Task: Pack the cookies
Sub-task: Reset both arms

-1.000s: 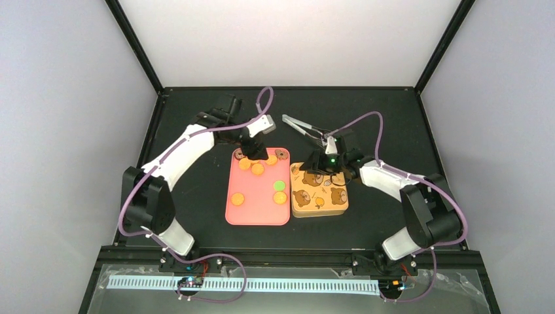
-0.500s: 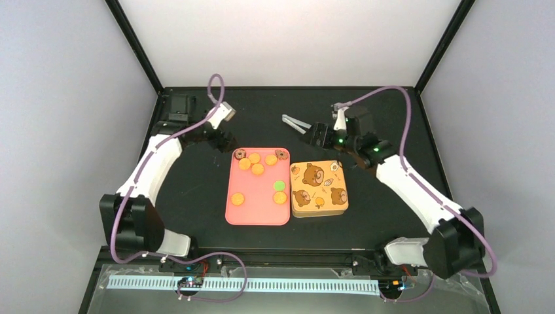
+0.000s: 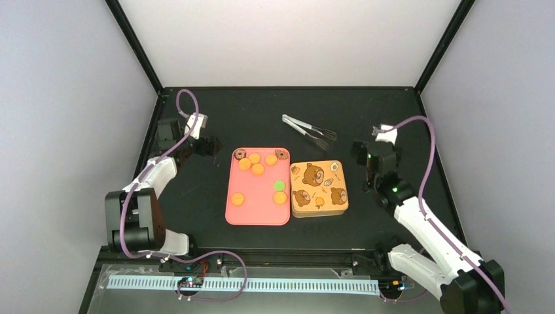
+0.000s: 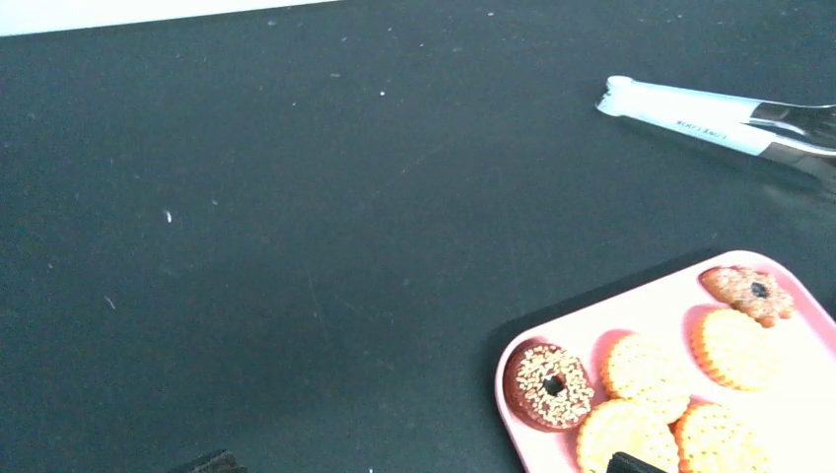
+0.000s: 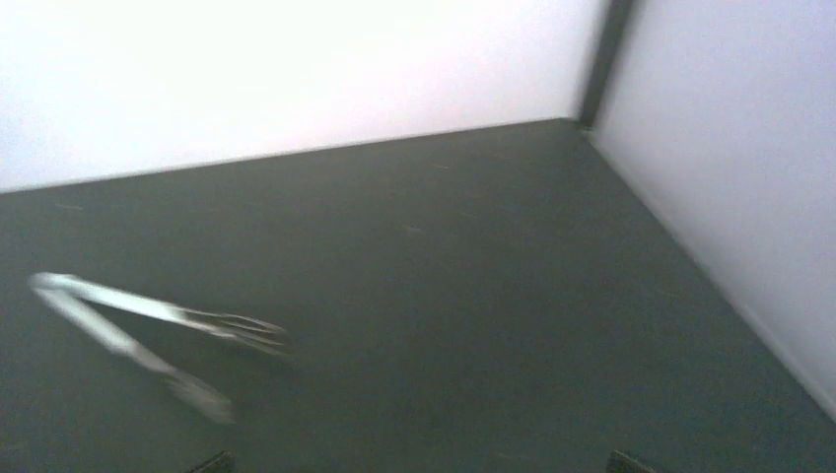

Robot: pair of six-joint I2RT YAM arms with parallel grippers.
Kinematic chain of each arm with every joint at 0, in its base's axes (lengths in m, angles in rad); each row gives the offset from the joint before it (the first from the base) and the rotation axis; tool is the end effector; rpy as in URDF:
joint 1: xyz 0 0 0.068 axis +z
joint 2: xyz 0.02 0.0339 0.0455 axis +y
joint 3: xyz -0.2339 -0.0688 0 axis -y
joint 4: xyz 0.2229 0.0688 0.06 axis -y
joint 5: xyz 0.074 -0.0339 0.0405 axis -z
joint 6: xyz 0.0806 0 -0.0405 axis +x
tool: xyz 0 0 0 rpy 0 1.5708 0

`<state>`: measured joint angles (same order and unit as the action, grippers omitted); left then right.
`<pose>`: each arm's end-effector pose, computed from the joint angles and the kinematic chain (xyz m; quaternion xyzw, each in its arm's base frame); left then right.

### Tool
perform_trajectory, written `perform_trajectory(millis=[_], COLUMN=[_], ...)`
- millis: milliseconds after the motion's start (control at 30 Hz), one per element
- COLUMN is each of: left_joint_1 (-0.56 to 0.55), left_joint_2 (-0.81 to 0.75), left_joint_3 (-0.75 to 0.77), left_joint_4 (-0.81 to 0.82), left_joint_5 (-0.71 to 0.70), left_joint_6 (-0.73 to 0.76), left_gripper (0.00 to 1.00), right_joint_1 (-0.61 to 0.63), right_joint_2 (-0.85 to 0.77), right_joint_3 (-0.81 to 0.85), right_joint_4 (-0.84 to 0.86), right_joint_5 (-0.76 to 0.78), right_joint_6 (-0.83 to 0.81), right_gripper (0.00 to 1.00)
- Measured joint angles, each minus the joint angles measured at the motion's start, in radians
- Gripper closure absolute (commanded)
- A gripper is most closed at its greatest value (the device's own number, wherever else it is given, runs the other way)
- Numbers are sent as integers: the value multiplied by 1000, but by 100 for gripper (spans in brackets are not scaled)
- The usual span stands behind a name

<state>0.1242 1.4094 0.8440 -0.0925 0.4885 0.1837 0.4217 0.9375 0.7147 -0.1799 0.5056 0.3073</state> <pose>0.3199 0.0018 0.1868 0.1325 0.8674 -0.1489 0.4559 0.2397 0.0647 0.2547 0.0915 0.8143 -0.0046 0.5732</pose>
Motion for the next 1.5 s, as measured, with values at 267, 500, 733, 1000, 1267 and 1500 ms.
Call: perform_trajectory(millis=[267, 500, 733, 1000, 1267, 1500], left_joint_1=[0, -33, -99, -106, -106, -106], left_joint_2=[8, 23, -6, -9, -10, -10], left_joint_3=[-278, -365, -633, -588, -584, -584], left_joint_4=[423, 663, 1025, 1056, 1046, 1043], left_joint_5=[-30, -96, -173, -224, -238, -241], left_joint_6=[-87, -105, -74, -70, -70, -70], left_gripper=[1, 1, 1, 1, 1, 1], right_joint_1=[-161, -258, -306, -352, -378, -378], right_joint_2=[-99, 108, 317, 476, 471, 471], right_joint_3=[-398, -482, -478, -473, -459, -457], right_joint_4=[365, 719, 948, 1136, 1154, 1154], right_joint_5=[220, 231, 121, -210, -288, -306], right_joint_6=[-118, -121, -156, -262, -262, -262], right_gripper=[0, 0, 0, 0, 0, 0])
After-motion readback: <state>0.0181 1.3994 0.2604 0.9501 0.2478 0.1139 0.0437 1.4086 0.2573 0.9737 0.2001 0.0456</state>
